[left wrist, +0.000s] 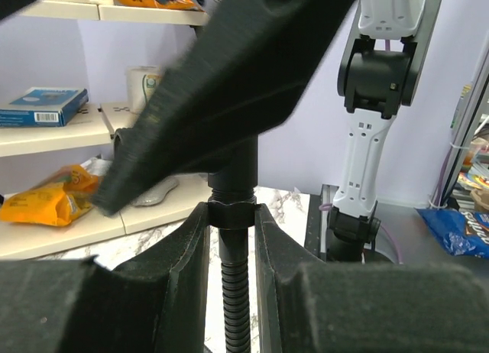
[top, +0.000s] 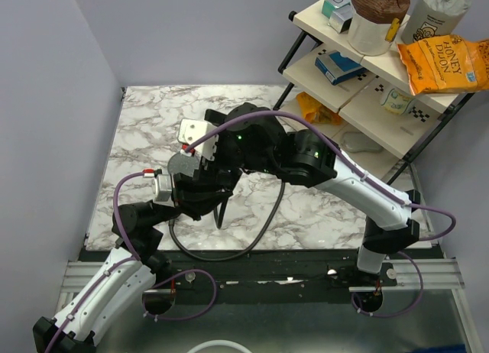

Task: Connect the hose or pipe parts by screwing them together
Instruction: Install the adaptor on the pipeline.

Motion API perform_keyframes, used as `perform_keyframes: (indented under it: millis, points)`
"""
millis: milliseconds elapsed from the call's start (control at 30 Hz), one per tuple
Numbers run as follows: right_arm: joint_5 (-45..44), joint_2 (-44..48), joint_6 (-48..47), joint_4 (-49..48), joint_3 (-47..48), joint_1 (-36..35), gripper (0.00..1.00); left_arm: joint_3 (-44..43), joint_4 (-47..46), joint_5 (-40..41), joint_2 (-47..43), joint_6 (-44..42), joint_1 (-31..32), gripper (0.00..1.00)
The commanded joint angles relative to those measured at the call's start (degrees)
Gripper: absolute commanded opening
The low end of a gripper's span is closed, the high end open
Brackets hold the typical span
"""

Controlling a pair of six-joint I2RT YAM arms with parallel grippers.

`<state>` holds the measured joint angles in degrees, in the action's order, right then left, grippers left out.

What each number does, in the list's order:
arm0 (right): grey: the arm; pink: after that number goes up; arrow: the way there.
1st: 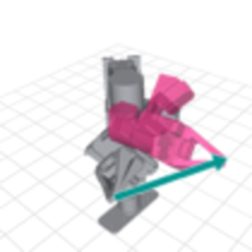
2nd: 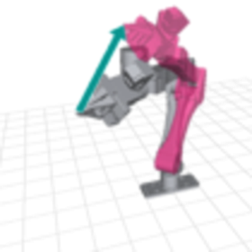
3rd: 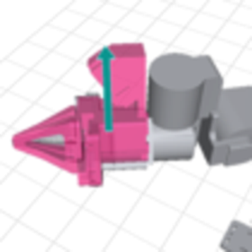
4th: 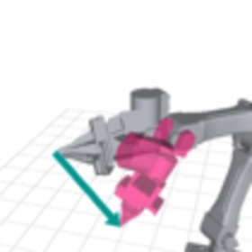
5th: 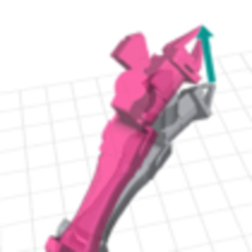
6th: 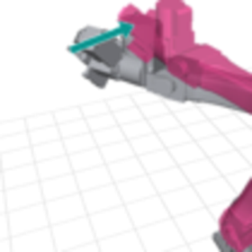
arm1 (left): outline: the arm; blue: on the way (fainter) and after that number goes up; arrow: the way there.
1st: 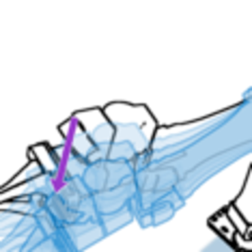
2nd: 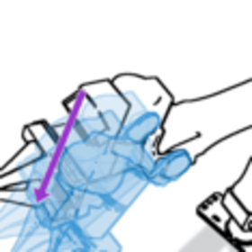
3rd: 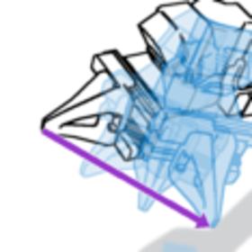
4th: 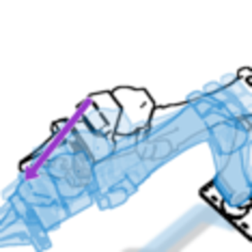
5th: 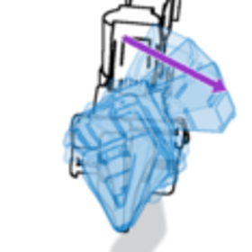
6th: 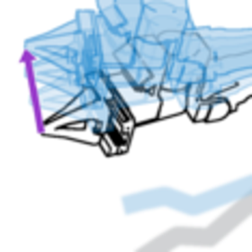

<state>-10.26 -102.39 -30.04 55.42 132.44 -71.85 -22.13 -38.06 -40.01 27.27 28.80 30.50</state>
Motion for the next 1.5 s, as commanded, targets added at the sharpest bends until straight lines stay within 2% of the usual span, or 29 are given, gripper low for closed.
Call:
perform_keyframes:
  millis: [0,300,467,633,833,1000,1467]
  points:
    - [-4.4,-1.2,-0.6,-5.3,2.8,0.7,0.96,-2.6,-4.1,-1.8,-0.9,0.7,0.3,0.00]
    - [-0.2,0.8,-0.2,-9.1,1.2,3.9,0.92,-2.2,-5.1,-4.1,-0.5,2.7,0.5,0.00]
    - [12.3,3.2,0.2,-5.8,-1.3,5.8,0.95,-2.4,-6.2,-5.6,-0.2,3.7,0.6,0.00]
    - [26.9,6.4,2.4,-6.3,-2.5,11.0,0.95,-2.7,-7.2,-7.7,1.0,5.3,1.1,0.00]
    - [36.1,8.7,3.1,-7.9,-6.1,11.9,0.95,-2.3,-8.1,-7.9,2.3,5.3,1.8,0.00]
    - [38.6,6.9,2.4,-3.5,-5.4,12.2,0.95,-3.0,-8.8,-8.0,2.9,5.3,2.0,0.00]
    - [42.8,4.1,2.4,-2.6,-5.9,16.0,0.93,-4.3,-8.4,-8.9,1.9,5.3,2.2,0.00]
